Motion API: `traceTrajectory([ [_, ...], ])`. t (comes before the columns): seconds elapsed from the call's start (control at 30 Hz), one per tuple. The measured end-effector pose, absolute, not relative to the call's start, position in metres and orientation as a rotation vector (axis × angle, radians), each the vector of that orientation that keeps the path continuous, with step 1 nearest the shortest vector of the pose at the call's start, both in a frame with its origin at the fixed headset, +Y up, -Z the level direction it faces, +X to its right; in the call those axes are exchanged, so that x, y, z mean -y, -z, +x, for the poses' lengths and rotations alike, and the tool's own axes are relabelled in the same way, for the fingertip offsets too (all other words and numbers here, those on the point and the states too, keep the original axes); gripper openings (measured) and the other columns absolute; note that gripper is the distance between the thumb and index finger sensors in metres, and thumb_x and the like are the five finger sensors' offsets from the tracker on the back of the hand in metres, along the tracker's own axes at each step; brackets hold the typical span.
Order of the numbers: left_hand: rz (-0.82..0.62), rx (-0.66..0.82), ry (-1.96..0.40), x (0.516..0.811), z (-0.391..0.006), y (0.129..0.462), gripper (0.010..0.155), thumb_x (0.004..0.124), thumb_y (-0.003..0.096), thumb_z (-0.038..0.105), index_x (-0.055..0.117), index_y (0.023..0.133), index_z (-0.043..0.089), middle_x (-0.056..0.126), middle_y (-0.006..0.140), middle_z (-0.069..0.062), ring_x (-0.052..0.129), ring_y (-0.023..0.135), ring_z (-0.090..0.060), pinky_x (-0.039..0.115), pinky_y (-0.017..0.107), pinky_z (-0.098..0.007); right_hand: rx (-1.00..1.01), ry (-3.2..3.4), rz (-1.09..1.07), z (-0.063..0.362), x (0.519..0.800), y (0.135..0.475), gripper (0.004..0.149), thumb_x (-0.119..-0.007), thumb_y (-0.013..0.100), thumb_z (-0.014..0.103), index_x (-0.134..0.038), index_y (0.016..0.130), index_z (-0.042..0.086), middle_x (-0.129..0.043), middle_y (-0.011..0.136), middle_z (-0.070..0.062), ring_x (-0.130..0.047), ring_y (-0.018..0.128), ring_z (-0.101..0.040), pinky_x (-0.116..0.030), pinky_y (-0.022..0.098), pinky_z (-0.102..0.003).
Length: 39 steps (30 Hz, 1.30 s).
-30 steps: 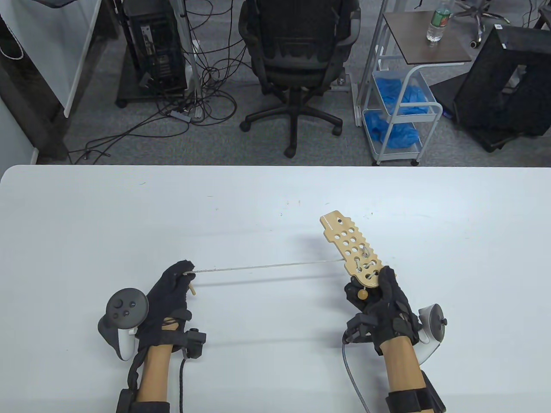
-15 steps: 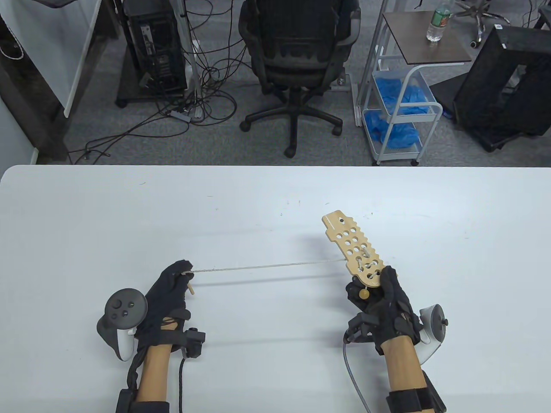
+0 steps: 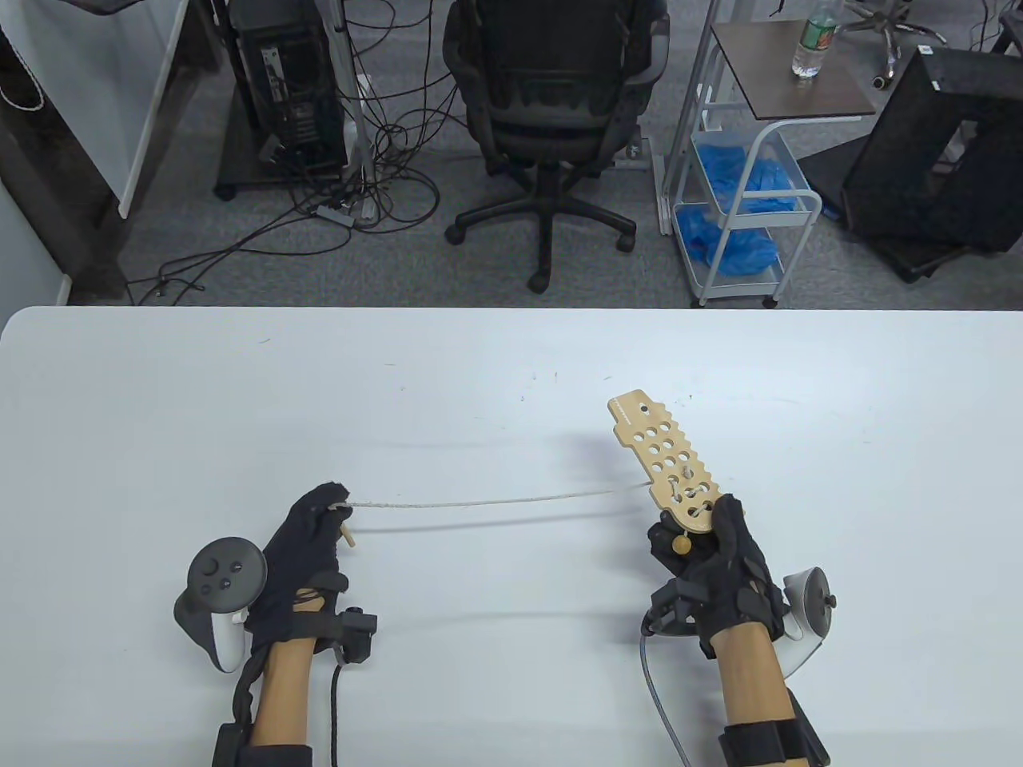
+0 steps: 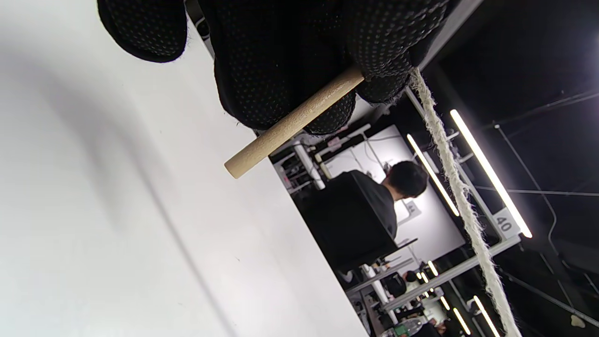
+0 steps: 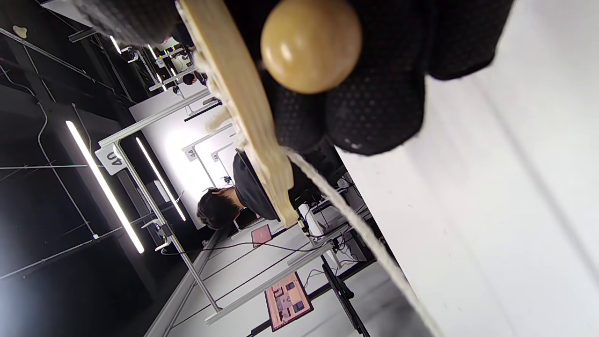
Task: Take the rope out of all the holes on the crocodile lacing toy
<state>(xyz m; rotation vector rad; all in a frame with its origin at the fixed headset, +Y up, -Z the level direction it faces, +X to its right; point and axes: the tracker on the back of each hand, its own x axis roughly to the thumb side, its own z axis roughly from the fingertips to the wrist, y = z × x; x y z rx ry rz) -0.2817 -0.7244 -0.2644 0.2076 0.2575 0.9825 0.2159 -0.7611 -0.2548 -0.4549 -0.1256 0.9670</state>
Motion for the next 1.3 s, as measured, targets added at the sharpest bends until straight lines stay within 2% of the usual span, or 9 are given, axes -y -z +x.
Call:
traceTrajectory([
  [0.1, 0.208, -0.264, -0.985, 0.725, -0.283, 0.264, 0.046, 0.076, 0.0512, 0.037, 0.079, 0.097, 0.039, 0.095, 0.091, 0.001, 0.094, 0.076, -0.022, 0.069, 0.067, -0.062, 0.129, -0.96, -0.465, 0.217, 0.762, 0.255, 0.053, -0.072, 0.049, 0.043, -0.078, 0.079, 0.0, -0.094, 0.063, -0.024, -0.097, 0.05, -0.042, -0.071, 0.049, -0.064],
  [0.13, 0.208, -0.266, -0.984, 0.725, -0.283, 0.264, 0.047, 0.08, 0.0509, 0.03, 0.079, 0.097, 0.039, 0.095, 0.091, 0.001, 0.094, 0.076, -0.022, 0.069, 0.067, -0.062, 0.129, -0.957, -0.466, 0.217, 0.762, 0.255, 0.052, -0.072, 0.049, 0.043, -0.078, 0.079, 0.001, -0.094, 0.063, -0.023, -0.097, 0.05, -0.042, -0.071, 0.049, -0.064],
  [0.17, 0.209, -0.268, -0.984, 0.725, -0.283, 0.264, 0.046, 0.076, 0.0512, 0.037, 0.079, 0.097, 0.039, 0.095, 0.091, 0.001, 0.094, 0.076, -0.022, 0.069, 0.067, -0.062, 0.129, -0.955, -0.467, 0.217, 0.762, 0.254, 0.052, -0.072, 0.049, 0.043, -0.078, 0.079, 0.001, -0.094, 0.064, -0.023, -0.097, 0.05, -0.042, -0.071, 0.049, -0.064],
  [0.23, 0.215, -0.274, -0.984, 0.724, -0.283, 0.264, 0.047, 0.08, 0.0509, 0.03, 0.079, 0.097, 0.039, 0.095, 0.091, 0.001, 0.094, 0.076, -0.022, 0.069, 0.067, -0.062, 0.129, -0.953, -0.468, 0.218, 0.762, 0.254, 0.052, -0.072, 0.049, 0.043, -0.077, 0.08, 0.001, -0.094, 0.064, -0.023, -0.097, 0.05, -0.042, -0.071, 0.049, -0.064],
  [0.27, 0.216, -0.276, -0.985, 0.725, -0.284, 0.263, 0.046, 0.076, 0.0514, 0.037, 0.078, 0.097, 0.039, 0.095, 0.091, 0.001, 0.094, 0.076, -0.022, 0.069, 0.067, -0.061, 0.13, -0.953, -0.469, 0.218, 0.762, 0.255, 0.052, -0.072, 0.049, 0.043, -0.077, 0.08, 0.001, -0.094, 0.064, -0.023, -0.097, 0.051, -0.042, -0.071, 0.049, -0.064],
  [0.57, 0.283, -0.353, -1.017, 0.723, -0.293, 0.258, 0.047, 0.072, 0.0532, 0.036, 0.07, 0.099, 0.044, 0.093, 0.093, 0.003, 0.094, 0.077, -0.02, 0.07, 0.068, -0.06, 0.137, -0.959, -0.488, 0.221, 0.763, 0.254, 0.052, -0.071, 0.049, 0.042, -0.076, 0.081, 0.001, -0.092, 0.066, -0.024, -0.096, 0.053, -0.042, -0.069, 0.05, -0.064],
  [1.07, 0.35, -0.532, -1.276, 0.731, -0.31, 0.246, 0.045, 0.068, 0.0544, 0.037, 0.065, 0.098, 0.046, 0.092, 0.091, 0.008, 0.095, 0.075, -0.013, 0.073, 0.068, -0.054, 0.185, -0.952, -0.541, 0.225, 0.764, 0.25, 0.052, -0.071, 0.048, 0.04, -0.073, 0.082, 0.002, -0.09, 0.069, -0.023, -0.094, 0.056, -0.042, -0.068, 0.052, -0.064],
  [1.1, 0.349, -0.539, -1.285, 0.731, -0.31, 0.245, 0.047, 0.072, 0.0545, 0.031, 0.065, 0.098, 0.046, 0.092, 0.09, 0.009, 0.095, 0.074, -0.012, 0.073, 0.068, -0.053, 0.185, -0.957, -0.542, 0.224, 0.764, 0.25, 0.052, -0.071, 0.047, 0.04, -0.073, 0.082, 0.002, -0.09, 0.068, -0.023, -0.095, 0.056, -0.042, -0.068, 0.052, -0.064],
  [1.3, 0.349, -0.573, -1.327, 0.732, -0.31, 0.242, 0.045, 0.071, 0.0537, 0.034, 0.066, 0.097, 0.045, 0.095, 0.087, 0.01, 0.097, 0.07, -0.01, 0.075, 0.068, -0.052, 0.187, -0.978, -0.529, 0.222, 0.763, 0.251, 0.051, -0.071, 0.047, 0.04, -0.074, 0.081, 0.002, -0.091, 0.067, -0.023, -0.095, 0.055, -0.042, -0.068, 0.052, -0.064],
])
